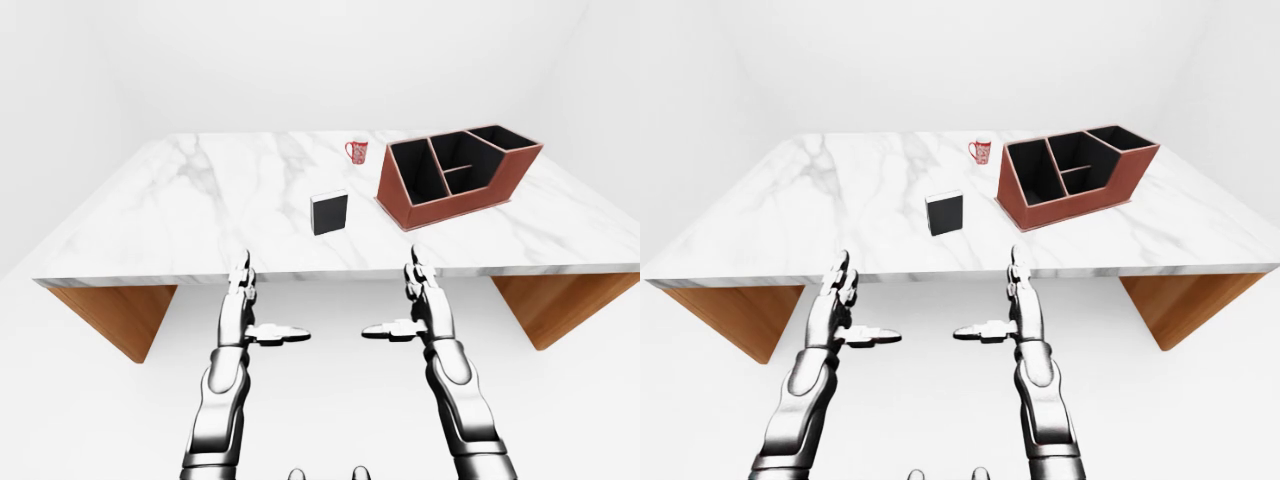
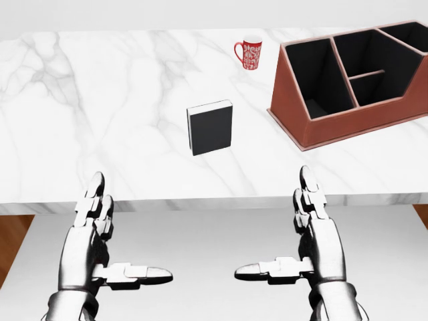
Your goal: Pick up the book and place it in the right compartment of the caddy.
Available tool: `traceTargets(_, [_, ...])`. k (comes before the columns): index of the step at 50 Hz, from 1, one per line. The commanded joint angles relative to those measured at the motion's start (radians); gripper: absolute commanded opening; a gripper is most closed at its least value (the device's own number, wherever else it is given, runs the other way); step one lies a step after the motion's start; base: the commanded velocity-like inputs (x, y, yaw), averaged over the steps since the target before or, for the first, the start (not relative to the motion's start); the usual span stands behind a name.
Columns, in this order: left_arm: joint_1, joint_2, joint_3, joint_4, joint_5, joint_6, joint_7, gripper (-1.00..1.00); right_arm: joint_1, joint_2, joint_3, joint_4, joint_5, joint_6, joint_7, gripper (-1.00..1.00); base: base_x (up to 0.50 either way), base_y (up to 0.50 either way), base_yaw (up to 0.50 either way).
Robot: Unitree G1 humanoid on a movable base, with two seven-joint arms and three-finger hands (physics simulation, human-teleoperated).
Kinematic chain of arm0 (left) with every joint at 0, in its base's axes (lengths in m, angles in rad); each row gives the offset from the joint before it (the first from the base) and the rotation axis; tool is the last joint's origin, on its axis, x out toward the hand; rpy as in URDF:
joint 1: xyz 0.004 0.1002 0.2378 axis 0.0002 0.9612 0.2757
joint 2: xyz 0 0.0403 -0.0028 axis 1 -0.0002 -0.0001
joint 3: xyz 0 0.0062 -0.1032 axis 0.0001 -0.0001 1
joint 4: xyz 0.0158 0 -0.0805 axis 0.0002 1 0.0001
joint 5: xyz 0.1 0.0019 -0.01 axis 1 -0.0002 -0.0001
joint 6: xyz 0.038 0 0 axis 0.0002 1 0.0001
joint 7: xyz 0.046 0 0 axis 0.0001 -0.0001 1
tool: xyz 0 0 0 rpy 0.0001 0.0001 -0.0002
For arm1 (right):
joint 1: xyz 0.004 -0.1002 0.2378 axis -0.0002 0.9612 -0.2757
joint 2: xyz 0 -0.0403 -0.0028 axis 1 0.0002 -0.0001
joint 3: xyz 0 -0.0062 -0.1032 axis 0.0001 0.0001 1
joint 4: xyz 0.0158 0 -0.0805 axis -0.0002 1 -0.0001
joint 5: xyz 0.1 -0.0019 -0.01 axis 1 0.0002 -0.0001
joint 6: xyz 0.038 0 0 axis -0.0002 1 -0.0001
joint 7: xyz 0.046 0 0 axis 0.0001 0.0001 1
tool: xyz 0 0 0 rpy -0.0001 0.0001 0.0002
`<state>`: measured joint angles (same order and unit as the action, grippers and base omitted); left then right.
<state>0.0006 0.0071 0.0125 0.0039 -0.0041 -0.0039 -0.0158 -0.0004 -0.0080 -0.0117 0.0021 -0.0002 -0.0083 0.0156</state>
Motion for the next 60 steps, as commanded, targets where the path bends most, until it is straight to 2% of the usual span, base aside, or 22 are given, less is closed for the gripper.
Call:
traceTargets(1, [0.003,0.010,0.017,0.009,-0.001,-0.011,-0.025,1.00,-0.005,-0.012,-0.020,0.026,-0.007,-0.034,0.024,1.00,0.00,0.00,0.00])
traceTargets(7, [0.003,0.010,0.017,0.001,-0.004,-0.007,-0.029,1.00,-0.008,-0.012,-0.020,0.028,-0.011,-0.032,0.022,1.00,0.00,0.00,0.00])
traceTargets(9, [0.005,0.010,0.016,0.008,-0.003,-0.019,-0.031,1.00,-0.005,-0.012,-0.019,-0.015,-0.009,0.008,0.023,1.00,0.00,0.00,0.00])
traceTargets(12, [0.005,0.009,0.015,-0.002,-0.001,-0.007,-0.029,1.00,-0.006,-0.012,-0.020,0.028,-0.011,-0.034,0.024,1.00,0.00,0.00,0.00])
traceTargets(19, [0.007,0.009,0.014,-0.003,0.002,-0.006,-0.028,1.00,0.004,-0.010,-0.022,0.013,0.001,-0.037,0.029,1.00,0.00,0.00,0.00])
traceTargets(21, [0.005,0.009,0.014,0.000,0.003,-0.008,-0.028,1.00,0.008,-0.011,-0.020,-0.033,0.002,-0.004,0.028,1.00,0.00,0.00,0.00])
traceTargets(23, [0.003,0.009,0.014,0.024,0.005,-0.029,-0.028,1.00,0.006,-0.009,-0.022,0.003,0.006,-0.034,0.031,1.00,0.00,0.00,0.00])
traceTargets(29, [0.008,0.009,0.013,-0.006,0.006,-0.004,-0.028,1.00,0.011,-0.008,-0.020,0.003,0.008,-0.046,0.033,1.00,0.00,0.00,0.00])
traceTargets(31, [0.006,0.009,0.013,0.003,0.006,-0.009,-0.028,1.00,0.018,-0.011,-0.012,-0.074,-0.004,0.023,0.030,1.00,0.00,0.00,0.00])
traceTargets(32, [0.005,0.009,0.013,0.004,0.007,-0.010,-0.028,1.00,0.017,-0.008,-0.012,-0.027,-0.007,-0.023,0.030,1.00,0.00,0.00,0.00])
traceTargets(33, [0.006,0.009,0.013,-0.002,0.007,-0.004,-0.028,1.00,0.017,-0.008,-0.010,-0.033,-0.012,-0.018,0.030,1.00,0.00,0.00,0.00])
traceTargets(35, [0.006,0.009,0.013,-0.001,0.007,-0.003,-0.027,1.00,0.018,-0.009,-0.007,-0.098,-0.019,0.049,0.027,1.00,0.00,0.00,0.00])
traceTargets(38, [0.005,0.008,0.011,0.021,0.011,-0.025,-0.027,1.00,0.012,-0.008,-0.009,0.009,-0.027,-0.042,0.027,1.00,0.00,0.00,0.00])
traceTargets(39, [0.006,0.008,0.010,0.031,0.013,-0.037,-0.027,1.00,0.019,-0.009,-0.004,-0.084,-0.027,0.041,0.029,1.00,0.00,0.00,0.25])
traceTargets(44, [0.003,0.008,0.011,0.036,0.012,-0.038,-0.026,1.00,0.020,-0.008,-0.005,-0.102,-0.027,0.061,0.032,1.00,0.00,0.00,0.33])
traceTargets(47, [0.002,0.008,0.011,0.039,0.012,-0.039,-0.027,1.00,0.018,-0.007,-0.006,-0.096,-0.028,0.059,0.032,1.00,0.00,0.00,0.38])
traceTargets(49, [0.002,0.008,0.011,0.039,0.012,-0.040,-0.028,1.00,0.018,-0.006,-0.006,-0.033,-0.030,-0.004,0.031,1.00,0.00,0.00,0.37])
traceTargets(50, [0.002,0.008,0.011,0.040,0.012,-0.040,-0.028,1.00,0.017,-0.007,-0.006,-0.063,-0.029,0.026,0.031,1.00,0.00,0.00,0.38])
traceTargets(52, [0.001,0.009,0.010,0.019,0.012,-0.018,-0.028,1.00,0.013,-0.006,-0.007,0.005,-0.031,-0.038,0.031,1.00,0.00,0.00,0.37])
traceTargets(53, [0.000,0.009,0.010,0.021,0.012,-0.019,-0.028,1.00,0.014,-0.008,-0.006,-0.049,-0.029,0.014,0.031,1.00,0.00,0.00,0.37])
traceTargets(55, [0.001,0.009,0.010,0.022,0.012,-0.021,-0.028,1.00,0.017,-0.008,-0.006,-0.090,-0.028,0.053,0.033,1.00,0.00,0.00,0.38])
traceTargets(60, [0.003,0.008,0.010,0.016,0.012,-0.017,-0.028,1.00,0.019,-0.008,-0.005,-0.093,-0.030,0.052,0.034,1.00,0.00,0.00,0.37])
